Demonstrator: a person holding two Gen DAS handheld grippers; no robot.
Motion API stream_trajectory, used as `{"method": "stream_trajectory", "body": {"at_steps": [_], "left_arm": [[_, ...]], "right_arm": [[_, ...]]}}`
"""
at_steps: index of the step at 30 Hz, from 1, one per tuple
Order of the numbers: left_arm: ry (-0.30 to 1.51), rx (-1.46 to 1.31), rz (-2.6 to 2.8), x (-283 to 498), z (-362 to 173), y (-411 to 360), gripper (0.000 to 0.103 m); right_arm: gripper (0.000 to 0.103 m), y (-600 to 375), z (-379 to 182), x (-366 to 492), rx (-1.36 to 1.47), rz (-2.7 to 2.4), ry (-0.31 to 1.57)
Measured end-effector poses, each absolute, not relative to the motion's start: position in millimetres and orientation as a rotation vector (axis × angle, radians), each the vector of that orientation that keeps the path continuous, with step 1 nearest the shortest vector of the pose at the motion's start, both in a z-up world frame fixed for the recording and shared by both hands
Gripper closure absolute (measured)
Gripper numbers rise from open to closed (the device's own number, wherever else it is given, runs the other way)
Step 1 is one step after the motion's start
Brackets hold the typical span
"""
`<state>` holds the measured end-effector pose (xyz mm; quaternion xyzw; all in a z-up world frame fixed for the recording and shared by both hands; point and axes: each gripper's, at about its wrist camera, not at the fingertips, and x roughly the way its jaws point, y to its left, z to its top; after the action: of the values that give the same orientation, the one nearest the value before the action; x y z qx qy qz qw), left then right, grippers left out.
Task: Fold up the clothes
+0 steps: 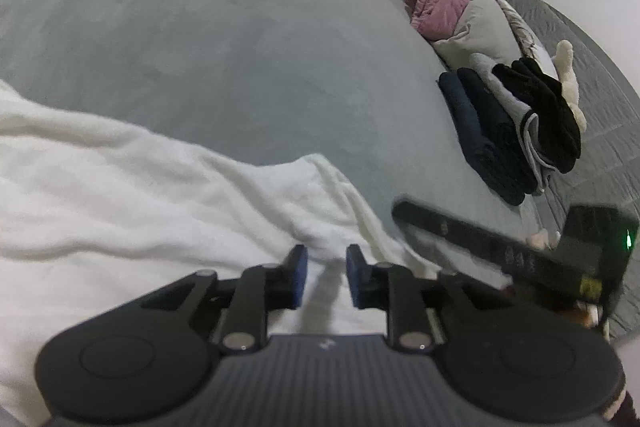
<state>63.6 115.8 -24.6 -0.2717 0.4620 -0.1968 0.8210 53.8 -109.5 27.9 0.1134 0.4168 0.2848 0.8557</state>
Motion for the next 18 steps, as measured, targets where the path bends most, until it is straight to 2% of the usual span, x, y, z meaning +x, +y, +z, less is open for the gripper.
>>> {"method": "stream_trajectory", "body": {"at_steps": [9,11,13,18], "left_arm": [[0.968,-0.569,-0.411,77,-21,100,0.077],[0.966,-0.569,-0.412,82,-21,97,0.077],[0.963,-0.572,-0.415,85,-21,96,0.077],[0.968,-0.578,-0.419,91,-24,94,0.077]], "right_arm": [[0.072,-121,5,40,0.195,0.637,0.856],[0.08,-116,4,41,0.124,0.666,0.855],[0.096,-109,1,42,0.082,0.678,0.848],[0.099,-116,-6,51,0.153,0.716,0.867]]}}
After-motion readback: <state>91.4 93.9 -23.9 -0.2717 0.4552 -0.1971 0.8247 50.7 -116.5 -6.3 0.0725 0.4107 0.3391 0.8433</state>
